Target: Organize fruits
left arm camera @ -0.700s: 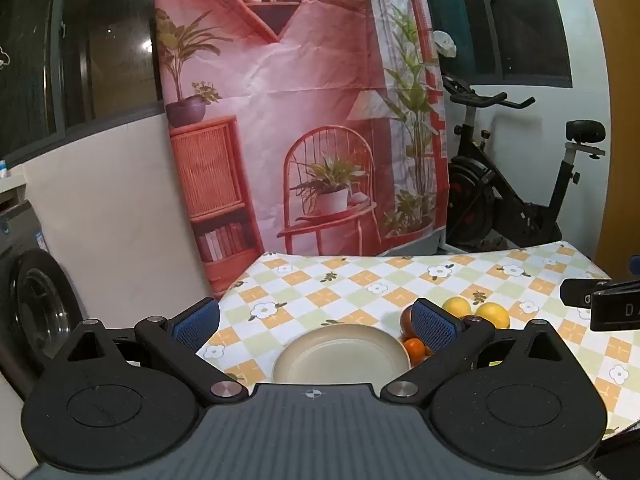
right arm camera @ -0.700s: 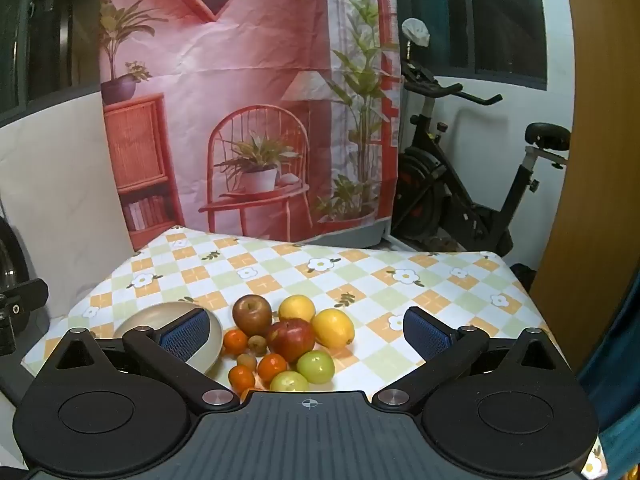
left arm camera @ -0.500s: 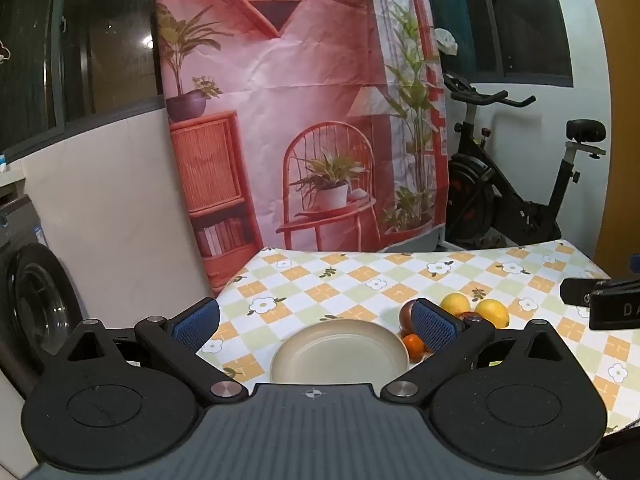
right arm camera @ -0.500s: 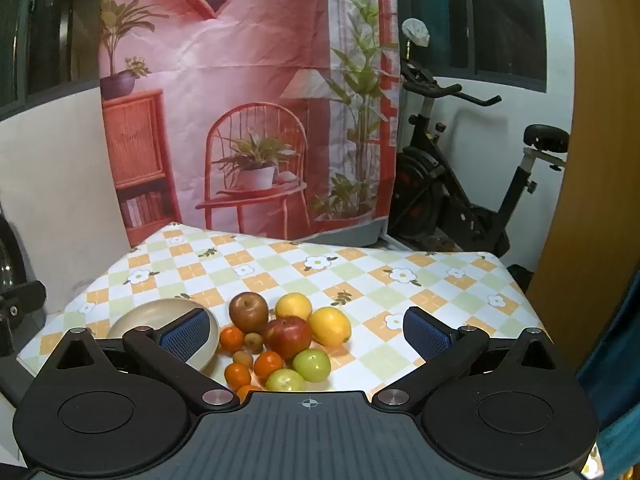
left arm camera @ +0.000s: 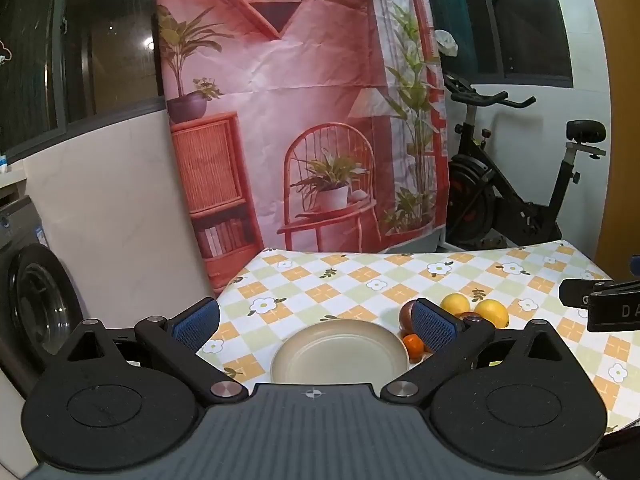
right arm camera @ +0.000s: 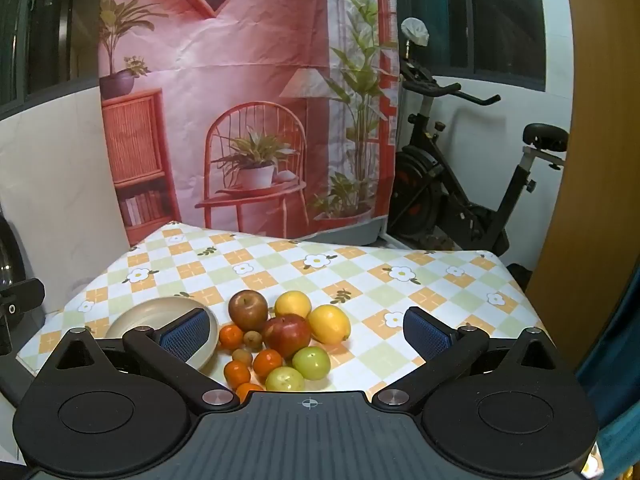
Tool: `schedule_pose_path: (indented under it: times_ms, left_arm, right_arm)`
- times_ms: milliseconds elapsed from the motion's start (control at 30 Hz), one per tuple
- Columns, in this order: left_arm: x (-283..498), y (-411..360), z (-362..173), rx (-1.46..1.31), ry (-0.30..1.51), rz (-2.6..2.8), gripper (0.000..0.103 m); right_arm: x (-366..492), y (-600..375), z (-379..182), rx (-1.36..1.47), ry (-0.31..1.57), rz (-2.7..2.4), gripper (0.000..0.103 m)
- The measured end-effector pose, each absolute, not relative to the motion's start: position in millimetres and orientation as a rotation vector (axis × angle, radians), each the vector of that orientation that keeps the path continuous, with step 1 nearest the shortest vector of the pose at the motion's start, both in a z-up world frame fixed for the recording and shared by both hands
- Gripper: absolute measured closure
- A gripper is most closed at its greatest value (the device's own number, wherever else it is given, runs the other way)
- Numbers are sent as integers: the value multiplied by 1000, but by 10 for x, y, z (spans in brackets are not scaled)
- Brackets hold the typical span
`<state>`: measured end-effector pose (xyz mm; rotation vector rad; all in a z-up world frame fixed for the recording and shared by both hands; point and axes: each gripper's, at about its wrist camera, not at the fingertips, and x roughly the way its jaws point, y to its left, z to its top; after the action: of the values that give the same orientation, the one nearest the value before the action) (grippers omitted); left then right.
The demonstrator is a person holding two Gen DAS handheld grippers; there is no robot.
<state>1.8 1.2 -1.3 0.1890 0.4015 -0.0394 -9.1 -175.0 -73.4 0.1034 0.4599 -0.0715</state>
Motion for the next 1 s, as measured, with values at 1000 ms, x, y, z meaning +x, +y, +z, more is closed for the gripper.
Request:
schedule_pose_path:
  times_ms: [1000]
  left_arm:
    - [20, 10, -28, 189, 402, -41, 0]
  right_arm:
    - [-112, -1751, -738, 106, 457, -71, 0]
